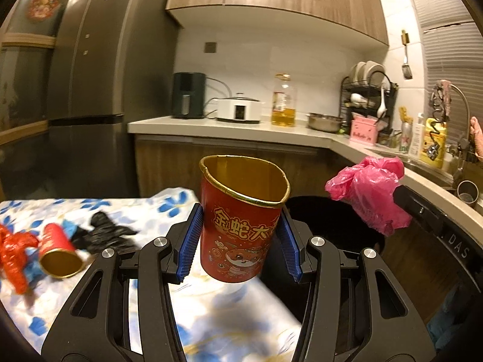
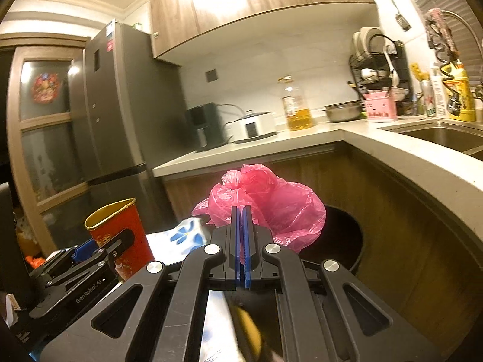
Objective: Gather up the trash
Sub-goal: 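Carry the red cup and pink bag over the black bin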
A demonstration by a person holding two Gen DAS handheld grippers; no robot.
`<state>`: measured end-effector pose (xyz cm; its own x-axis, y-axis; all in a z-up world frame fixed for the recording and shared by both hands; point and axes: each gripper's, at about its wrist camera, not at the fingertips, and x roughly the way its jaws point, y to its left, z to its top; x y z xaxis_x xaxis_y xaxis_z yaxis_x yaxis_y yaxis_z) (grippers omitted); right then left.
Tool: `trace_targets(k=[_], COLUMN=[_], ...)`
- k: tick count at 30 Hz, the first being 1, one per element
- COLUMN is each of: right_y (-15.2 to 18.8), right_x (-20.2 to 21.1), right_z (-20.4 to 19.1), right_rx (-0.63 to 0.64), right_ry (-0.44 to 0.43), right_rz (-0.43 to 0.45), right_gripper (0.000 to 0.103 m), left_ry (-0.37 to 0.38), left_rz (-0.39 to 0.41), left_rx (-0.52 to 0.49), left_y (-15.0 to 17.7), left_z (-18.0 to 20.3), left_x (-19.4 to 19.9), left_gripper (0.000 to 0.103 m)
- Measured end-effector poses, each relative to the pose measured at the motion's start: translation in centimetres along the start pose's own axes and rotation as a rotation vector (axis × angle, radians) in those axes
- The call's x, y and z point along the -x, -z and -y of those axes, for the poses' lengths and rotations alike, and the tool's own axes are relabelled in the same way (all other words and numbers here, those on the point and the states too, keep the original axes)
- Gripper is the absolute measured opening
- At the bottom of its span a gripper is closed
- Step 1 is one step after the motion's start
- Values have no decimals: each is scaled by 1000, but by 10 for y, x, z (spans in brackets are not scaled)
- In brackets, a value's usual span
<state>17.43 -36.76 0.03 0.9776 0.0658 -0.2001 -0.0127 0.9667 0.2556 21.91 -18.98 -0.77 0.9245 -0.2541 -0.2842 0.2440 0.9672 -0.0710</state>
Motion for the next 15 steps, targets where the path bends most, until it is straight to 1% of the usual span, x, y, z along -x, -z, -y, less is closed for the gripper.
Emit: trace_targets(k=[5,9,15], right_y=[-5,-7,-7], right_x=[-7,-14,-26], right_z=[17,28,41], right_rx=[-11,-12,-21], right_ry=[42,65,74], right_rz=[13,12,5], right_gripper=[3,3,3], left_ry=[66,118,164], left_rz=[-10,-23,-44], left_rx=[-7,-32,-56], left_y=[-5,-5,-2], left_z=[25,43,59], left_x=[-23,-43,-64], left_gripper=[48,48,48])
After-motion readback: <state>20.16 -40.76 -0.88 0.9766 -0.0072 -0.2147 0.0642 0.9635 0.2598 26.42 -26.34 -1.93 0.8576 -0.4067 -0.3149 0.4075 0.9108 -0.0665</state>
